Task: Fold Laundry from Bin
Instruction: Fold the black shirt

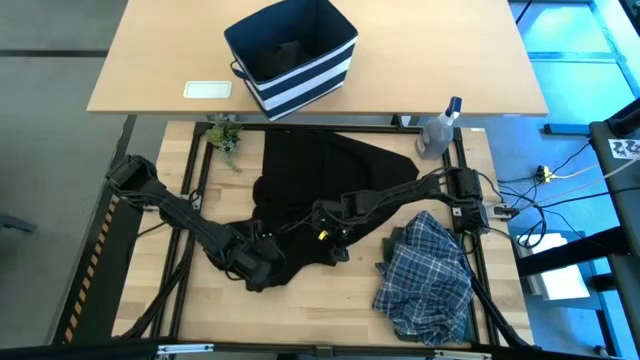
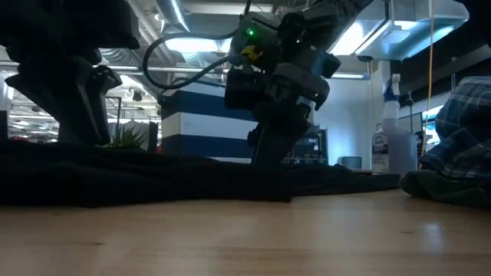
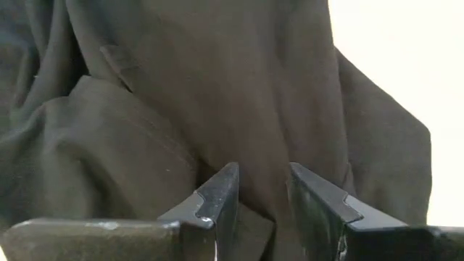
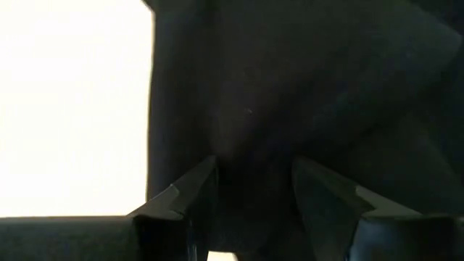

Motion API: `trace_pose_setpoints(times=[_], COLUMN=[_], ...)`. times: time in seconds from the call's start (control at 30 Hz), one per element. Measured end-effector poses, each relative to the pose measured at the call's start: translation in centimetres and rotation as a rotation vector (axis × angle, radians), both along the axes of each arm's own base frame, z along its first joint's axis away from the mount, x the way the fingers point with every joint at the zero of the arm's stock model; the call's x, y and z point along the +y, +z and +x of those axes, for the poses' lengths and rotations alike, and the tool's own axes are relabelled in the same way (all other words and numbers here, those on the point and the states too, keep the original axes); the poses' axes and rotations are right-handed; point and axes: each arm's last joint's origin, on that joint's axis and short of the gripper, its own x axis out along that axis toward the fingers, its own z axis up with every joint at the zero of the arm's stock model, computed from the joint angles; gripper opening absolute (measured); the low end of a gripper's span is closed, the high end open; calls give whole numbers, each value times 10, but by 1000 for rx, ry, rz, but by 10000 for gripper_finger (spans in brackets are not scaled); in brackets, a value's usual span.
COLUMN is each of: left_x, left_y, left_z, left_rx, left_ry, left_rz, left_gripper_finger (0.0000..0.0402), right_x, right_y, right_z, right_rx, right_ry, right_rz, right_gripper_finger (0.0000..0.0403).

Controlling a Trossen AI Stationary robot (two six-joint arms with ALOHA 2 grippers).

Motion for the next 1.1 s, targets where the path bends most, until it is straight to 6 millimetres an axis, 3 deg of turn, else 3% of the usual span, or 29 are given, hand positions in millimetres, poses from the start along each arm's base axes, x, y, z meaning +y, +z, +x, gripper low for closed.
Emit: trace_pose_setpoints(times=[0.27,0.47,0.87,1.1], left_x=[-1,0,2,12], left_y=[0,-1,-2,-3], left_z=[0,-1,-5,-13], left_rx=[19,26,61,161], left_ry=[-24,-25,-23,42], left_rz=[-17,-13,18,59], left_gripper_finger=[114,114,114,114], right_x=[8,31,95,103], right_y=[2,3,3,3], right_z=[-2,-5,-21,-26], right_rx=[12,24,38,45], right_ry=[87,176,333,327], right_rz=[164,232,217,151], right_gripper_finger=[175,175,175,175])
